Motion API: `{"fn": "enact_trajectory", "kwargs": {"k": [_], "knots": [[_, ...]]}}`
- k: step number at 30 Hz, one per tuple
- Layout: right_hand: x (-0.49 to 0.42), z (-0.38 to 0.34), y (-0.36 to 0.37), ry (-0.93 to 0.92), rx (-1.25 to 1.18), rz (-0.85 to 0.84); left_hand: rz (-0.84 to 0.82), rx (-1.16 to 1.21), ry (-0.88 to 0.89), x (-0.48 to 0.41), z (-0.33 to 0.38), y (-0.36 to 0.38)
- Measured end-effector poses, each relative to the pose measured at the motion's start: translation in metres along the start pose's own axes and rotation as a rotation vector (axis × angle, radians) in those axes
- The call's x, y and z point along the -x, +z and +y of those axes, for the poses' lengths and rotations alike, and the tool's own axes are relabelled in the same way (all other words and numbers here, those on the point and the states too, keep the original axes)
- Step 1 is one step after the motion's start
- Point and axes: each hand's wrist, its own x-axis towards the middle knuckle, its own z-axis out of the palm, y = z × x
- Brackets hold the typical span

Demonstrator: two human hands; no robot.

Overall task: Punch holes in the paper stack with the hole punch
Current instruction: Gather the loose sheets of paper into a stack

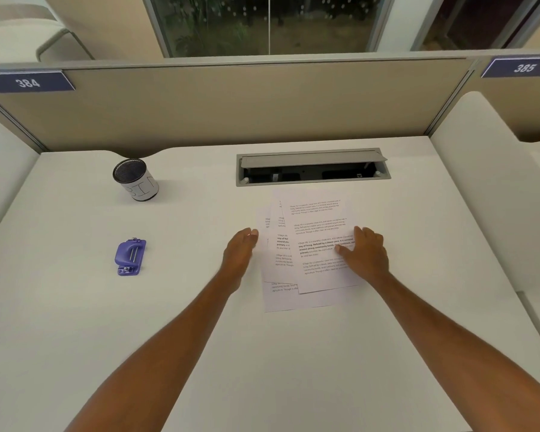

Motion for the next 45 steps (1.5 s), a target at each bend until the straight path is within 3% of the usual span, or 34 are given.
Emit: {"fn": "enact_trajectory", "kwargs": {"k": [16, 19, 21, 25, 29, 34, 40, 45], "knots": [[0.020, -0.040, 0.019, -0.091, 0.076, -0.024, -0.158, -0.036, 0.046, 0.008, 0.008, 0.032], [0.023, -0.046, 0.021, -0.106, 0.060, -0.033, -0.137, -0.176, 0.121, 0.010, 0.007, 0.033], [0.024, -0.047, 0.021, -0.096, 0.030, -0.033, -0.114, -0.401, 0.211, 0.012, 0.004, 0.032], [0.028, -0.040, 0.021, -0.004, -0.003, 0.000, -0.253, -0.865, 0.419, 0.021, -0.014, 0.027], [0.033, -0.030, 0.024, 0.111, -0.028, 0.018, -0.339, -1.095, 0.518, 0.026, -0.031, 0.024], [0.036, -0.031, 0.026, 0.141, -0.085, 0.025, -0.363, -1.235, 0.566, 0.026, -0.045, 0.023], [0.036, -0.037, 0.025, 0.124, -0.172, 0.052, -0.366, -1.247, 0.580, 0.021, -0.054, 0.022], [0.029, -0.038, 0.023, 0.152, -0.393, 0.036, -0.360, -1.209, 0.560, 0.022, -0.055, 0.022]]}}
